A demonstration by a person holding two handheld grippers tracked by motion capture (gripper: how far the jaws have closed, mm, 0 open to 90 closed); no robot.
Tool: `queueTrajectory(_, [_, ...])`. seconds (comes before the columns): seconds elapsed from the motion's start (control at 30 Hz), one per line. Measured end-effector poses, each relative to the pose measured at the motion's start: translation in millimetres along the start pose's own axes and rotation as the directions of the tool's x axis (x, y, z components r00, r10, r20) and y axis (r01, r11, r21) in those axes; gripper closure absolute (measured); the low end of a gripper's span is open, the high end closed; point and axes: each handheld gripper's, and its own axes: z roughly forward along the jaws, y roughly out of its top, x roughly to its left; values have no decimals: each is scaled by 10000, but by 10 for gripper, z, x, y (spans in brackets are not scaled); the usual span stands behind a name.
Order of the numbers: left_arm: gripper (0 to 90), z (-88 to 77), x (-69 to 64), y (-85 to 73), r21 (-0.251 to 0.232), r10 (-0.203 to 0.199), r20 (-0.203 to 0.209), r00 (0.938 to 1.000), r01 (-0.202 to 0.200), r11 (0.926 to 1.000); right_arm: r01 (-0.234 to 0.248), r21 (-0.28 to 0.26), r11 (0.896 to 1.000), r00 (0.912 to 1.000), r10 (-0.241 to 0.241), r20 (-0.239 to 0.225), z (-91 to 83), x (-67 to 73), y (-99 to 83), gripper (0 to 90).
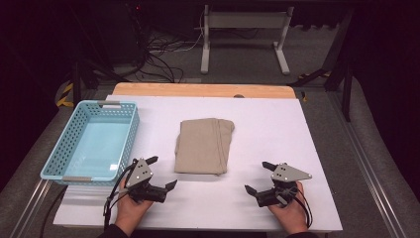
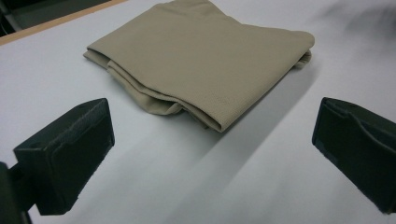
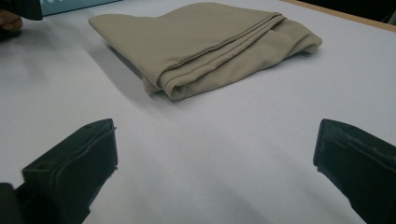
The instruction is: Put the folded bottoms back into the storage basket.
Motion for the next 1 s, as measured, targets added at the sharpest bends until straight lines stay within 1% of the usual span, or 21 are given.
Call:
queueTrajectory(0.13, [0, -9, 27, 18, -59, -153, 65, 9999, 154, 9999, 76, 17, 10000, 10000, -76, 12, 6, -1, -1, 4])
queueTrajectory(0.2, [0, -17, 34, 36, -162, -292, 214, 9993, 296, 9994, 94, 47, 9999, 10000, -94, -3, 14, 1, 2, 4])
queueTrajectory(0.3, [0, -24, 30, 80, -214, -405, 296, 9987, 411, 9989, 85, 77, 9999, 10000, -84, -23, 23, 10, 3, 4])
queueTrajectory(0.33, [0, -24, 30, 104, -179, -332, 260, 9991, 337, 9993, 82, 68, 9999, 10000, -82, -29, 23, 11, 2, 4])
queueTrajectory(0.47, [0, -16, 28, 159, -122, -256, 202, 9995, 258, 9996, 68, 62, 10000, 10000, -68, -5, 21, 9, 2, 4])
queueTrajectory(0.57, [0, -6, 43, 211, -32, -295, 300, 9991, 296, 9996, 47, 68, 10000, 10000, -47, 27, 21, 9, 1, 4])
queueTrajectory(0.6, [0, -3, 59, 253, 18, -286, 319, 9991, 286, 9996, 31, 85, 10000, 10000, -31, 65, 19, 8, -1, 4])
queueTrajectory(0.63, [0, -3, 59, 253, 18, -286, 319, 9991, 286, 9996, 31, 85, 10000, 10000, -31, 65, 19, 8, -1, 4])
queueTrajectory(0.7, [0, 5, 82, 302, 56, -276, 321, 9991, 274, 9996, 71, 64, 10000, 9999, -71, 119, 12, 5, -5, 4])
queueTrajectory(0.77, [0, 21, 112, 355, 122, -238, 342, 9991, 234, 9997, -29, 60, 10000, 9999, 29, 153, 7, 4, -9, 4])
queueTrajectory(0.8, [0, 39, 137, 400, 171, -154, 265, 9995, 150, 9997, -21, 65, 10000, 9998, 20, 221, 2, -6, -13, 4])
queueTrajectory(0.83, [0, 39, 137, 400, 171, -154, 265, 9995, 150, 9997, -21, 65, 10000, 9998, 20, 221, 2, -6, -13, 4])
queueTrajectory(0.9, [0, 60, 165, 453, 184, -186, 397, 9990, 179, 9997, -103, 51, 9999, 9996, 102, 267, 1, -6, -14, 4])
queueTrajectory(0.93, [0, 82, 182, 498, 200, -124, 456, 9989, 115, 9997, -109, 54, 9999, 9995, 107, 298, 0, -5, -15, 4])
queueTrajectory(0.97, [0, 82, 182, 498, 200, -124, 456, 9989, 115, 9997, -109, 54, 9999, 9995, 107, 298, 0, -5, -15, 4])
queueTrajectory(1.0, [0, 99, 194, 538, 189, -64, 457, 9989, 55, 9998, -69, 70, 10000, 9995, 67, 315, -2, -5, -17, 4])
